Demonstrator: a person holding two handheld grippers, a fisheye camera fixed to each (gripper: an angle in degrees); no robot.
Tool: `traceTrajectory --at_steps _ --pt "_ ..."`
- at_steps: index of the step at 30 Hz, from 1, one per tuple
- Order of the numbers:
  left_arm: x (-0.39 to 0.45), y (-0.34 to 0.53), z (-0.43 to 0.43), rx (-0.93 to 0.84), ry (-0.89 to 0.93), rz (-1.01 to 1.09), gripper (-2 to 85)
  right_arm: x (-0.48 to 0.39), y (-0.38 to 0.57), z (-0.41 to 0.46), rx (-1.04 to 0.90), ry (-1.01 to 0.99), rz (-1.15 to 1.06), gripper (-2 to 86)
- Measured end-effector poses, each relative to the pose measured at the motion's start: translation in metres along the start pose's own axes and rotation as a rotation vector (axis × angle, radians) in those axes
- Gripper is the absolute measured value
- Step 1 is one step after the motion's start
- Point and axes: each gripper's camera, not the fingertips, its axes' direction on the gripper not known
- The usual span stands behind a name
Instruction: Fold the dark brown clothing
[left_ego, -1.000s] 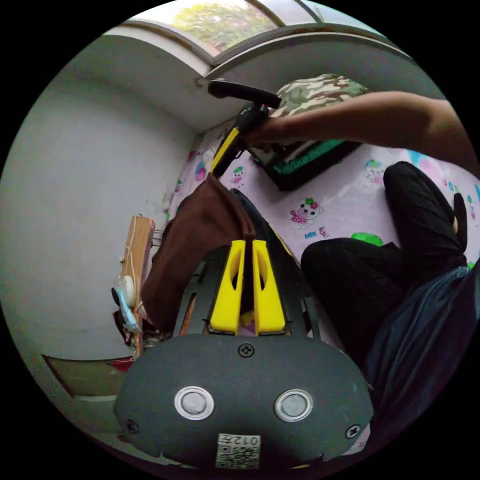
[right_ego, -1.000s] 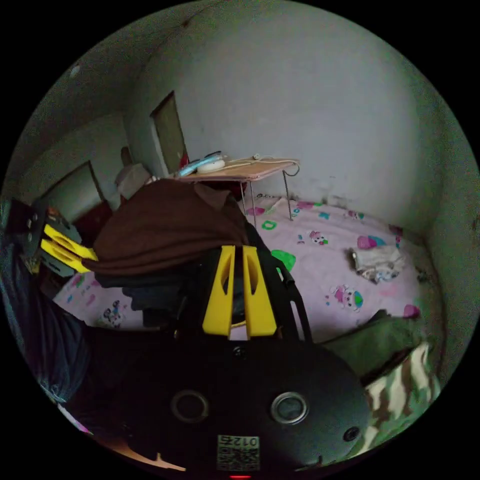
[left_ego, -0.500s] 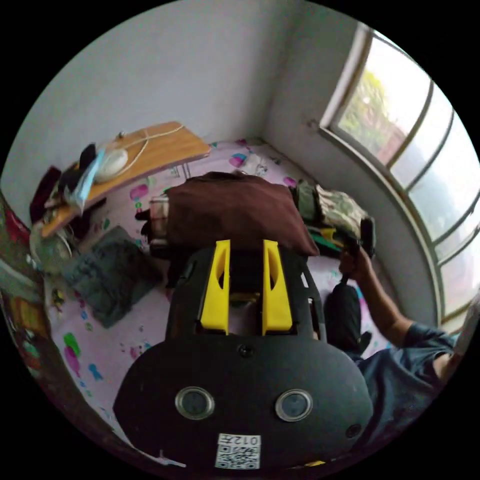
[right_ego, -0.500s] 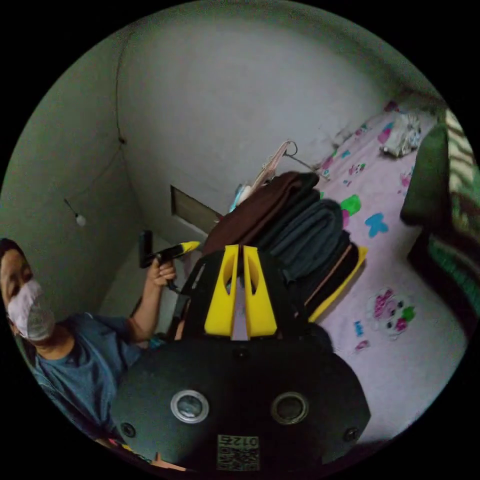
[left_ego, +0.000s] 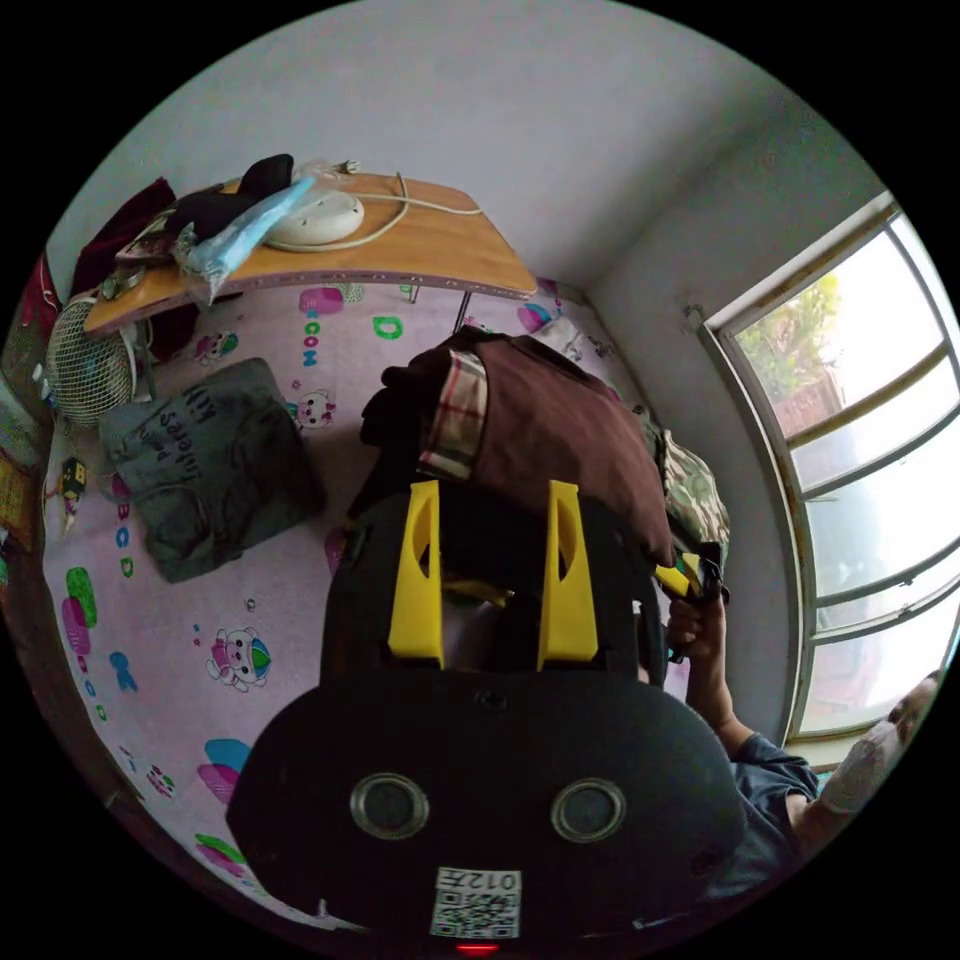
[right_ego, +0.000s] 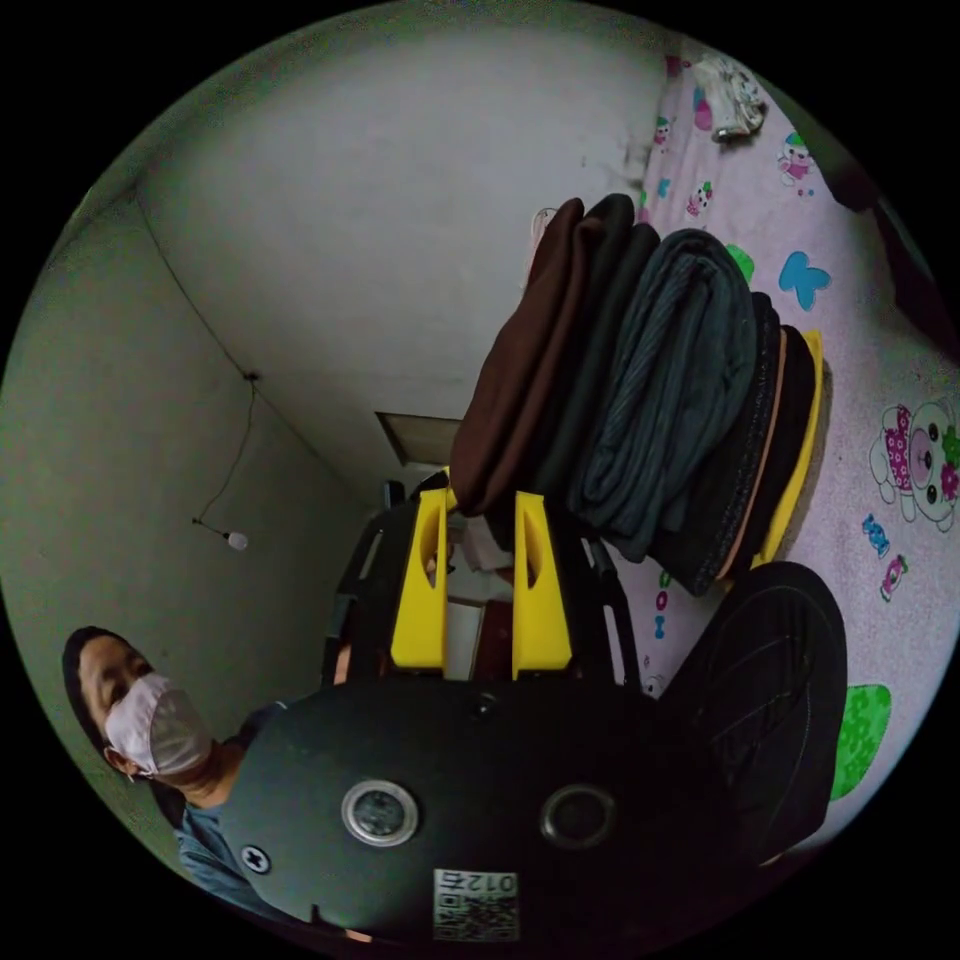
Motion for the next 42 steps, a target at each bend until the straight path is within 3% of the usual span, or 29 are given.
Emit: traceTrajectory --at_steps 6,14,22,27,31,37,42 --pt "-0.023 -0.024 0.011 -0.031 0.036 -0.028 12.4 -0.012 -0.015 -0.002 -0.021 0.023 0.009 6.4" --pt "-0.022 -0.045 0.007 0.011 0.021 0.007 1.4 -0.035 -0.024 -0.009 0.005 0.010 -0.036 0.5" --pt "0.004 -0.088 -0.034 0.066 -0.021 0.119 0.1 -0.078 -0.034 0.012 0.005 -0.003 -0.113 0.1" --pt "-0.002 -0.064 0.007 -0.057 -0.051 0.109 0.5 -0.047 -0.019 0.011 0.006 0.029 -0.026 0.6" --pt "-0.002 -0.044 0.012 -0.010 0.006 0.066 1.4 -0.049 -0.013 0.005 -0.021 0.041 -0.073 2.1" --pt "0.073 -0.027 -0.038 0.237 -0.218 0.138 1.1 -0.048 -0.029 -0.033 -0.001 0.126 -0.105 5.7" --pt "0.221 -0.025 0.019 0.091 -0.197 0.512 0.3 -0.027 -0.089 -0.063 0.147 0.094 -0.021 7.1"
